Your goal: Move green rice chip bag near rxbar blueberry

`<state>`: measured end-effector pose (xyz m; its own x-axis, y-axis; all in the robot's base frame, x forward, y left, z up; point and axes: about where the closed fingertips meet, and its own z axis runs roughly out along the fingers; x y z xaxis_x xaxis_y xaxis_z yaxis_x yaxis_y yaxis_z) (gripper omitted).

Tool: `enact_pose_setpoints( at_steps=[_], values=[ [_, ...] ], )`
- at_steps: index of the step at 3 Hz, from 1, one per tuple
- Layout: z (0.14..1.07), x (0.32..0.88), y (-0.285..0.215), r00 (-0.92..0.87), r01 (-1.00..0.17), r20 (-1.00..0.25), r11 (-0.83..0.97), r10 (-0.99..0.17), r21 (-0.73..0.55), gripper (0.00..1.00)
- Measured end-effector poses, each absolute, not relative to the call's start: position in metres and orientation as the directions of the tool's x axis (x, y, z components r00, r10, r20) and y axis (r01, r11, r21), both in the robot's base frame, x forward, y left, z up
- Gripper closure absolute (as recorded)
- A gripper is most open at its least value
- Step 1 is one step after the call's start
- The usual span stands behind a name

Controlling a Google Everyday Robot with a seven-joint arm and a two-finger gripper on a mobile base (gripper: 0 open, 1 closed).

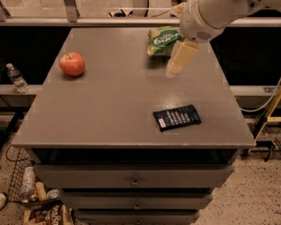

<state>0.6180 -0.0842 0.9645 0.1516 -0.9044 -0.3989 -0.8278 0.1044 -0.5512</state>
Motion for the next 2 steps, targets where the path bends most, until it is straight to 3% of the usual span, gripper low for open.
enact_pose_setpoints(
  at_steps=[2],
  values=[
    [0.971, 0.6239, -0.0819, 0.16, -0.809, -0.405, 0.116, -0.9, -0.576, 0.0]
  ],
)
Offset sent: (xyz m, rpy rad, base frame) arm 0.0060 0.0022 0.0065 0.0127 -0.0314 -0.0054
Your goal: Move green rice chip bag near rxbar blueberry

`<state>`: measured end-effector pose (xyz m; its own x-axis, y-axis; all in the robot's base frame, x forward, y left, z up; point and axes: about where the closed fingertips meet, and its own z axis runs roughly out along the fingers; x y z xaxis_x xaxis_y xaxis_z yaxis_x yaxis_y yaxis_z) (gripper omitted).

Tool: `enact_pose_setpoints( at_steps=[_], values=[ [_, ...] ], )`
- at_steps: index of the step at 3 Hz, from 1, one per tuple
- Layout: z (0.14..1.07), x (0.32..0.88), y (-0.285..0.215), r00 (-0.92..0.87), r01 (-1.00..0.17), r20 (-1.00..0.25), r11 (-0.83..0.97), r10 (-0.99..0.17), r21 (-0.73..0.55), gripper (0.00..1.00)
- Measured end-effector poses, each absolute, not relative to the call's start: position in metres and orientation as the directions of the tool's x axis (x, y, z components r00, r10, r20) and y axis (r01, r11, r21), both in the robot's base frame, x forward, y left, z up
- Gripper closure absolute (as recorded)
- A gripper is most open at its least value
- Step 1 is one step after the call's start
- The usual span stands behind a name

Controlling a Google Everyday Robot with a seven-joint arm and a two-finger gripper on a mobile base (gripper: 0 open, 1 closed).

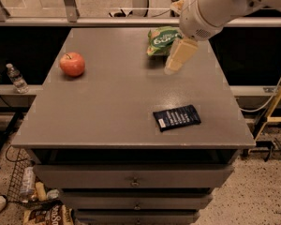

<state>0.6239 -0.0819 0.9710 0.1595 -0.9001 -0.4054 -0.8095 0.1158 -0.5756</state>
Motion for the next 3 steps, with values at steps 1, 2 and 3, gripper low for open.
enact_pose_setpoints(
  at_steps=[1, 2, 3],
  values=[
    [0.963, 0.639, -0.093, 0.124, -0.8, -0.411, 0.154, -0.903, -0.58, 0.0],
    [0.945, 0.664, -0.104, 0.095, -0.8, -0.411, 0.176, -0.907, -0.574, 0.0],
    [0.922, 0.687, -0.111, 0.067, -0.809, -0.391, 0.179, -0.918, -0.56, 0.0]
  ],
)
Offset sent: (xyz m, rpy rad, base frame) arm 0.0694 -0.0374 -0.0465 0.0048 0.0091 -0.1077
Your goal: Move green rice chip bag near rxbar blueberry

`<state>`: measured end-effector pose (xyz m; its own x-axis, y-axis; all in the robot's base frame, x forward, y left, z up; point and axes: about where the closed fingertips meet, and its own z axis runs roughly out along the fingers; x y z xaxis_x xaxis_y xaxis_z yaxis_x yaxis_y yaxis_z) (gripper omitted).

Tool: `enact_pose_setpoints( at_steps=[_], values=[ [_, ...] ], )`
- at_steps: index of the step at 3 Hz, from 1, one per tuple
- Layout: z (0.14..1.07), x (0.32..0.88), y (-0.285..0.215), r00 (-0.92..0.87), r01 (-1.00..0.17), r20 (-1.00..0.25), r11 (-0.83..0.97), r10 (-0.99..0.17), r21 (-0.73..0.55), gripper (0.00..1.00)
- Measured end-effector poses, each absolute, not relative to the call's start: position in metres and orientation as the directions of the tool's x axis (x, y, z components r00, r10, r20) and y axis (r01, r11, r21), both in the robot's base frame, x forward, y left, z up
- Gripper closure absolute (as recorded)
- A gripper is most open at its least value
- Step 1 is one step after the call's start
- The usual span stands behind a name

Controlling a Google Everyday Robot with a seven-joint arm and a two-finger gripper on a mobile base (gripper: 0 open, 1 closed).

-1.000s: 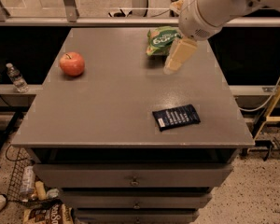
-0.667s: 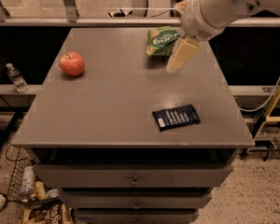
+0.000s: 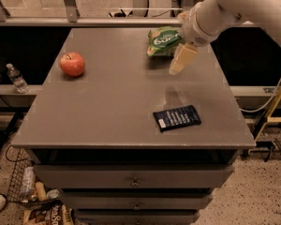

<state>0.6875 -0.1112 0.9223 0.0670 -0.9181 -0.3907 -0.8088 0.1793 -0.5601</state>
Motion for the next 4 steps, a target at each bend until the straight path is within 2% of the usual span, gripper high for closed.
enact_pose_setpoints(
  at_steps=[2, 4],
  values=[
    [0.888, 0.716, -0.141, -0.027, -0.812, -0.377, 0.24, -0.926, -0.532, 0.0],
    [0.891, 0.73, -0.132, -0.006, -0.798, -0.397, 0.244, -0.918, -0.552, 0.0]
  ],
)
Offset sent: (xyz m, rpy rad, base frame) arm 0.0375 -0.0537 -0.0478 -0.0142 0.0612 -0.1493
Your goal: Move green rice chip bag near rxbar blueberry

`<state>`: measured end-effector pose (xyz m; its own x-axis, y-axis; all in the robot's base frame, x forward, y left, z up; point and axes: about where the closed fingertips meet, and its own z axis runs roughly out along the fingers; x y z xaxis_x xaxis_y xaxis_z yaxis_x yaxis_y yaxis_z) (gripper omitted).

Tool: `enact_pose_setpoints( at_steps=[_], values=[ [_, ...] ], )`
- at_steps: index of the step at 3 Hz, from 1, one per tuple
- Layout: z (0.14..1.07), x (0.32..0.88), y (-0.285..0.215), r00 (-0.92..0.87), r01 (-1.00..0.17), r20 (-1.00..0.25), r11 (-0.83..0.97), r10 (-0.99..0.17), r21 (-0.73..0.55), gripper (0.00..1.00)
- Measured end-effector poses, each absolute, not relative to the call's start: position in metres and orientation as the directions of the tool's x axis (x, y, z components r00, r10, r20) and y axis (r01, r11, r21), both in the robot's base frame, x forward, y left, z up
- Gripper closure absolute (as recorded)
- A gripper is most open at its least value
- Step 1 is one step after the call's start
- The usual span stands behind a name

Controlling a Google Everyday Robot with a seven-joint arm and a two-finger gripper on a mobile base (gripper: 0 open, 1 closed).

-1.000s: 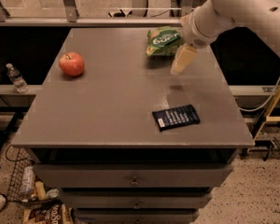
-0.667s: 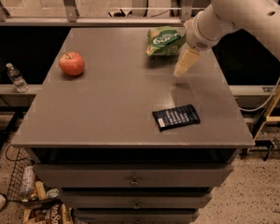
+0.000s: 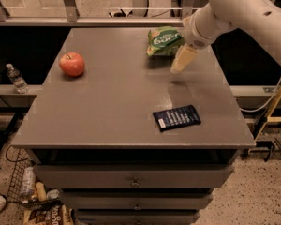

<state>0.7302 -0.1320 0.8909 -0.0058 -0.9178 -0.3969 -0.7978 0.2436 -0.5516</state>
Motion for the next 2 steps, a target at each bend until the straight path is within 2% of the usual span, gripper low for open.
enact_pose_setpoints(
  at_steps=[2],
  values=[
    [0.8936, 0.7532, -0.1166, 0.048, -0.793, -0.416, 0.219, -0.908, -0.568, 0.0]
  ],
)
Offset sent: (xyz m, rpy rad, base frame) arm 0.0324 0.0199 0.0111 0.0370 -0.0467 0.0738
